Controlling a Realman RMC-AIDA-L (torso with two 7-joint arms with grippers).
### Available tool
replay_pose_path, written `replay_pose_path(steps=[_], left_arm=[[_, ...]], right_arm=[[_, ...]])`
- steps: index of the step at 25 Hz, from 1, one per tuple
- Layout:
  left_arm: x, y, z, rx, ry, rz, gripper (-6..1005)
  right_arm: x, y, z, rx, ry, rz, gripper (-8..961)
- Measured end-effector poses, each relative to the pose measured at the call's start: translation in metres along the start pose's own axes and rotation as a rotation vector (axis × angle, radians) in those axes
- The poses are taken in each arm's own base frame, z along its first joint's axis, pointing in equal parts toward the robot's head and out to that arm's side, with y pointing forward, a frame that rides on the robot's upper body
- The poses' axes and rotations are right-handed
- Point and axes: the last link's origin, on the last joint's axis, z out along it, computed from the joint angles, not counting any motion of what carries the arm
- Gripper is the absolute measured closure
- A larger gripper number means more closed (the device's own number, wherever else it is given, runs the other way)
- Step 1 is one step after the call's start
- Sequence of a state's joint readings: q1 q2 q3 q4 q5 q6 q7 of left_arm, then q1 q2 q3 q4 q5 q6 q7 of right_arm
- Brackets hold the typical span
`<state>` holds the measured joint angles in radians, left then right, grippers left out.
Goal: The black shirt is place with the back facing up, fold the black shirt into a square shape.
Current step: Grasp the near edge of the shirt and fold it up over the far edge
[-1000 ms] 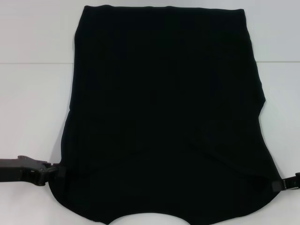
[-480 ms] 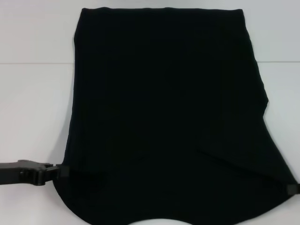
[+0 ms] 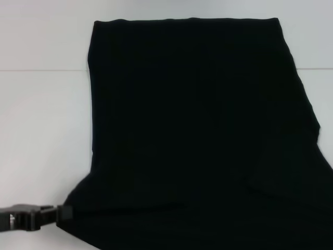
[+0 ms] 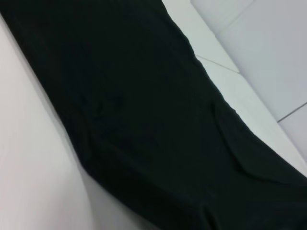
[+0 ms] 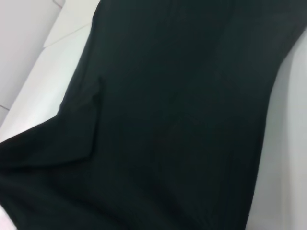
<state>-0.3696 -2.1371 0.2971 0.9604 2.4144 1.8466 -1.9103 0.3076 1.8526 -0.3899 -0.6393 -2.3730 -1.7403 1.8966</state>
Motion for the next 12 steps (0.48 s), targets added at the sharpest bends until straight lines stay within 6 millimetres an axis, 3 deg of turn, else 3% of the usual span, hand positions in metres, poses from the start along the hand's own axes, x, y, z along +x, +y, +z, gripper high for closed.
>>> replay_pose_path(steps=[7,12], left_arm=[[-0.026,0.012,0.004,-0.099,-0.026,-0.054,932],[-0.03,0.018,0.008,-0.153,-0.004,-0.072,932]], right_arm=[[0.014,-0.006,-0.03,0.036,-0.025,0.01,917],[0.007,-0.008,-0.045,0.056,-0.068,0.005,917]])
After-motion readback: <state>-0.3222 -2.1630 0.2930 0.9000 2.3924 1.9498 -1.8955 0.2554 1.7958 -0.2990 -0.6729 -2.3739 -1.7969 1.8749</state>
